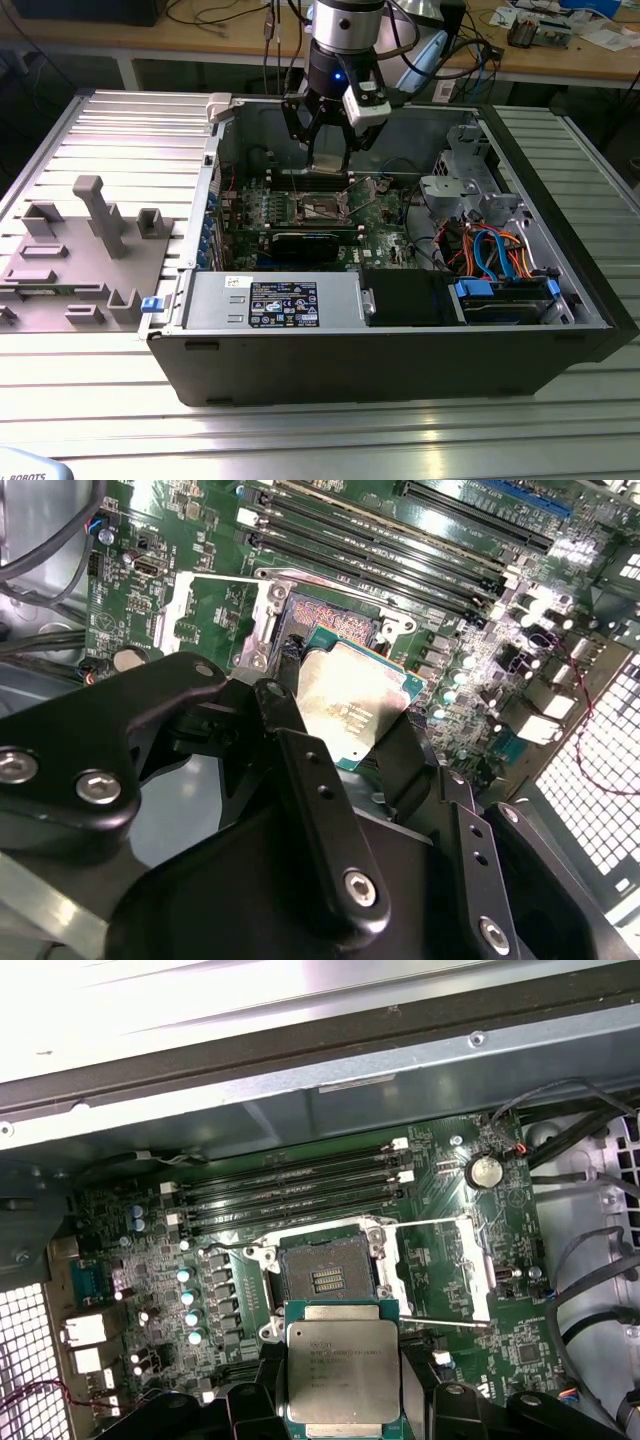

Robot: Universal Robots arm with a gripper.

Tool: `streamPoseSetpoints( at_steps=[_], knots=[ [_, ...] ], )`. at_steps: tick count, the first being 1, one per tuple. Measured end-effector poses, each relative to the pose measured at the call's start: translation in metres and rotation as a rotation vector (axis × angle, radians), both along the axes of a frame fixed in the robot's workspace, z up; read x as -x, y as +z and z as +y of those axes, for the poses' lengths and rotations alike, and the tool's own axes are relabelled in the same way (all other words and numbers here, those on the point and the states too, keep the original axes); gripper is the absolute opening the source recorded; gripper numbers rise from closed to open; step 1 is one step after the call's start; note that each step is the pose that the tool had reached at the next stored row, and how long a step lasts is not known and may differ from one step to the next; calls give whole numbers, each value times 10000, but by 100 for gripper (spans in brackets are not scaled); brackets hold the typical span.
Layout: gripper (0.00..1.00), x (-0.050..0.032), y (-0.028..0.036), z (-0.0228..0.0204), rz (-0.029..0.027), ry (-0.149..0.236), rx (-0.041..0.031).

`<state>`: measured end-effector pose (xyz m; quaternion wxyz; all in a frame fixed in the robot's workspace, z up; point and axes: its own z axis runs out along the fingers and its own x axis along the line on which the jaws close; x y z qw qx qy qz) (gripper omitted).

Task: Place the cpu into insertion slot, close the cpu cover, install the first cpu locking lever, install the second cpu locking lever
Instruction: 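Place the cpu into insertion slot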

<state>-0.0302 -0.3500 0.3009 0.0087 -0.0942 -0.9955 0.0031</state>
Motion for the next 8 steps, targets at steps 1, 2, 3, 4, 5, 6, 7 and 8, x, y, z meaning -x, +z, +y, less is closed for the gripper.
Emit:
streamPoseSetpoints(
  at_steps=[1,2,3,4,5,6,7,8],
  knots=[
    [54,0,0,0,0,-31,0],
    [54,0,0,0,0,-49,-1],
    [54,0,0,0,0,-67,-1],
    [54,0,0,0,0,-84,-1],
    [54,0,0,0,0,-103,0],
    [54,0,0,0,0,-121,0],
    [54,0,0,0,0,-138,0],
    [54,0,0,0,0,-169,0]
  ],
)
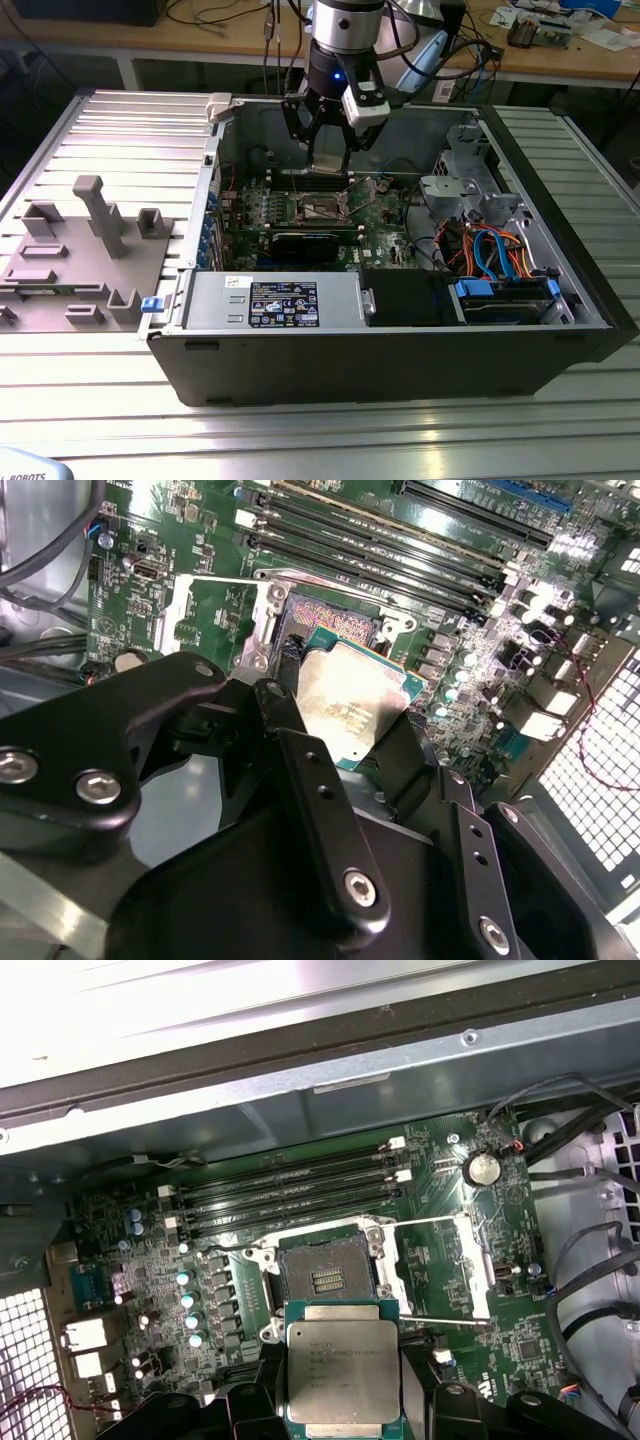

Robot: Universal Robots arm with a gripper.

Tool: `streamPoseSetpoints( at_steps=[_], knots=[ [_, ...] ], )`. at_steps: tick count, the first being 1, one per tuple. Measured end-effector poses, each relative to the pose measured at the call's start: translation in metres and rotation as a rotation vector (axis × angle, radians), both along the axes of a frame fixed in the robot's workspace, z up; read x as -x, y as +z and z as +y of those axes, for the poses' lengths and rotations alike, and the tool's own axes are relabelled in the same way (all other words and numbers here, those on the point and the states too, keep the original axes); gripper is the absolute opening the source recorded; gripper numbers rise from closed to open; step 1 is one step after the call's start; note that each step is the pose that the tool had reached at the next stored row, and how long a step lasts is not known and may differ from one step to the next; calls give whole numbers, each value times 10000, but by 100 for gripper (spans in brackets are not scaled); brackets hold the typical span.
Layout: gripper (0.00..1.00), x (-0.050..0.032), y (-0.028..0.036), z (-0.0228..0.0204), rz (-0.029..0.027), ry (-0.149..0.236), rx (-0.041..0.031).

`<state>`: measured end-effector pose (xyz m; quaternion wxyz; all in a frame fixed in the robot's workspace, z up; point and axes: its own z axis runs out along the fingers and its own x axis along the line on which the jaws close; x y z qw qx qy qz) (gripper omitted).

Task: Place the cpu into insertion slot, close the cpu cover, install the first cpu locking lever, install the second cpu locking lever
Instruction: 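Place the cpu into insertion slot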

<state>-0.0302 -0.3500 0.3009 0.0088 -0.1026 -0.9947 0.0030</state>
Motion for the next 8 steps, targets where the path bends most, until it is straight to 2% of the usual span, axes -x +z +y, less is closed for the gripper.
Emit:
streamPoseSetpoints(
  at_steps=[8],
  knots=[
    [54,0,0,0,0,-217,0]
  ],
)
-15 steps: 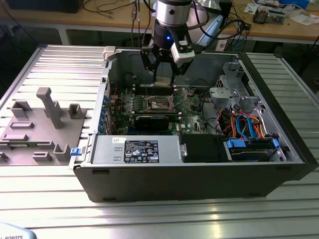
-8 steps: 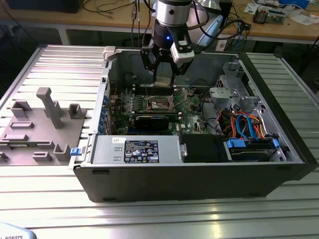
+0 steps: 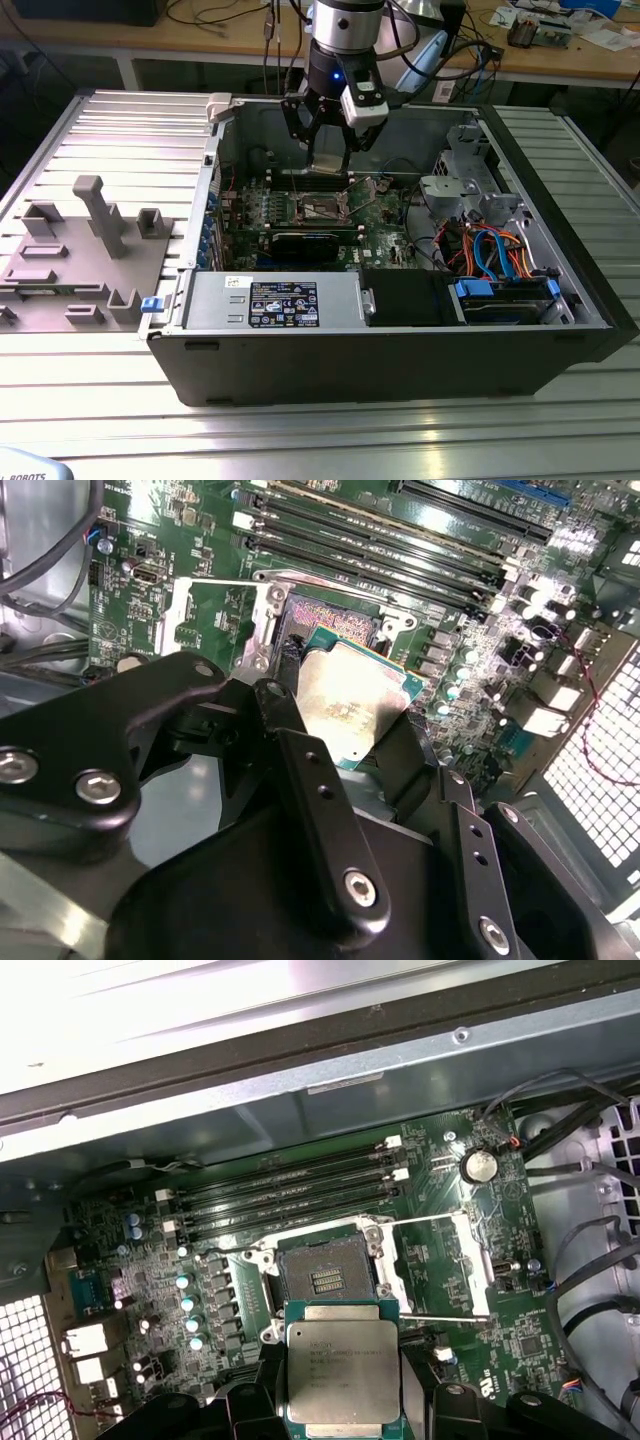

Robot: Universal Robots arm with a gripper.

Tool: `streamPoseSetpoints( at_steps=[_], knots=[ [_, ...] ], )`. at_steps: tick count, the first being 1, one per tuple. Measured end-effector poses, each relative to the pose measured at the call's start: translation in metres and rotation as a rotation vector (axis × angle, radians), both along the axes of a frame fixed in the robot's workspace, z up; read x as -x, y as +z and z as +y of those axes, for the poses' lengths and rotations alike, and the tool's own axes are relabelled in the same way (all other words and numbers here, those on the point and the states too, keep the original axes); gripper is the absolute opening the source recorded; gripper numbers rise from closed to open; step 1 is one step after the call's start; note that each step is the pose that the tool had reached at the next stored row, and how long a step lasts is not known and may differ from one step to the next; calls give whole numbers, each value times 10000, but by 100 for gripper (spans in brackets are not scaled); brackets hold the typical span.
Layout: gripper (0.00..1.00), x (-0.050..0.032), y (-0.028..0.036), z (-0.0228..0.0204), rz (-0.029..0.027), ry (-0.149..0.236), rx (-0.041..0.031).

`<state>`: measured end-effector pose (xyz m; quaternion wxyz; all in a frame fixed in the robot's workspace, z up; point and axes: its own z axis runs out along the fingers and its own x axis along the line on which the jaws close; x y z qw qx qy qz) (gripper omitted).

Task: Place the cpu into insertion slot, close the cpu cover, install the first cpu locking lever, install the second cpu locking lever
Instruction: 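Place the cpu into insertion slot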

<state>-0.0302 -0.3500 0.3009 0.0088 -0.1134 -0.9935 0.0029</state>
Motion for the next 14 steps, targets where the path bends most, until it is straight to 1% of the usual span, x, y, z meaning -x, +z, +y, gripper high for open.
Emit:
streamPoseSetpoints(
  at_steps=[6,14],
  knots=[
    [54,0,0,0,0,-170,0],
    [54,0,0,0,0,-229,-1]
  ],
)
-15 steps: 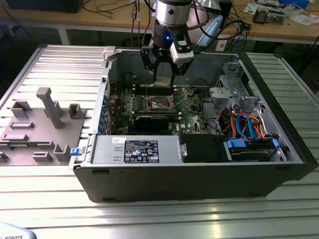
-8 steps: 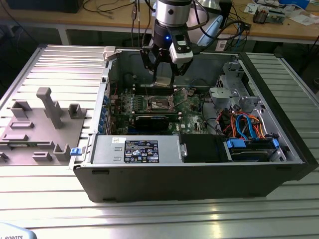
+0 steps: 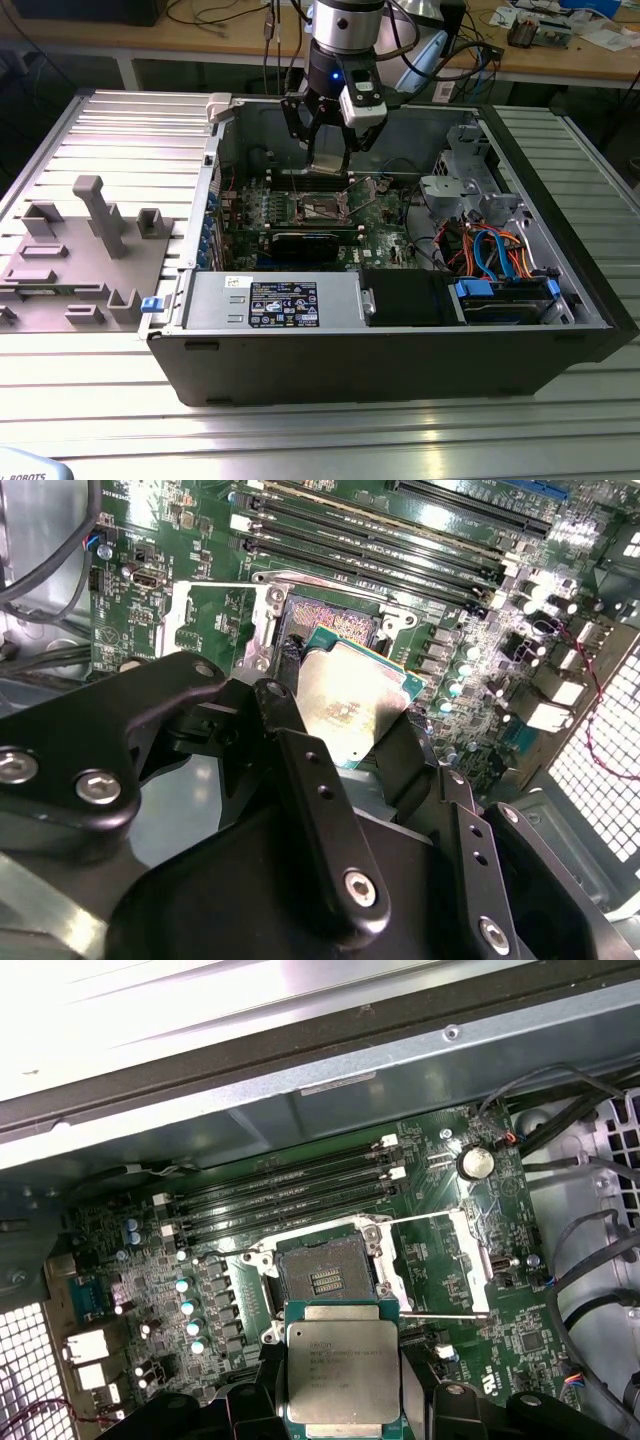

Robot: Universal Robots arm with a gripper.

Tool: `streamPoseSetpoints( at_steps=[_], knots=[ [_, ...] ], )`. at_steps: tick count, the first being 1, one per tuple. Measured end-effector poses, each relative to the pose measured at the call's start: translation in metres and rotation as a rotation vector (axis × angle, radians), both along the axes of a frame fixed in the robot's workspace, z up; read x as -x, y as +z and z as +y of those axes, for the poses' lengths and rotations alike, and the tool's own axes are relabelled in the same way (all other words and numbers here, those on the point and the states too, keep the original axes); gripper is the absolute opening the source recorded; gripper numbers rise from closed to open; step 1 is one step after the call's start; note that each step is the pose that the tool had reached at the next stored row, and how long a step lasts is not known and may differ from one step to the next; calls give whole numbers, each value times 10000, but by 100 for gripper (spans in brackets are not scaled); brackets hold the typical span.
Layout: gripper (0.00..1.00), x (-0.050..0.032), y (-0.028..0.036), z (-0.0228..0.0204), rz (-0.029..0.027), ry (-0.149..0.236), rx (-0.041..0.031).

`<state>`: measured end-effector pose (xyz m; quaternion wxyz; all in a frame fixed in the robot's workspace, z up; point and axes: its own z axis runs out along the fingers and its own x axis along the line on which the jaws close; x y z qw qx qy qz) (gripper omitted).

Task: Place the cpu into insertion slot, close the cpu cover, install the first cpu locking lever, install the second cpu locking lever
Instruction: 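Place the cpu into insertion slot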

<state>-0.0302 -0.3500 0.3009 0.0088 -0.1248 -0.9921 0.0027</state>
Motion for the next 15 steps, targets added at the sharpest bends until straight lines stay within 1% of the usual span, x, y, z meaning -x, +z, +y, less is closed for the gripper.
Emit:
streamPoseSetpoints(
  at_steps=[15],
  knots=[
    [54,0,0,0,0,-169,0]
  ],
)
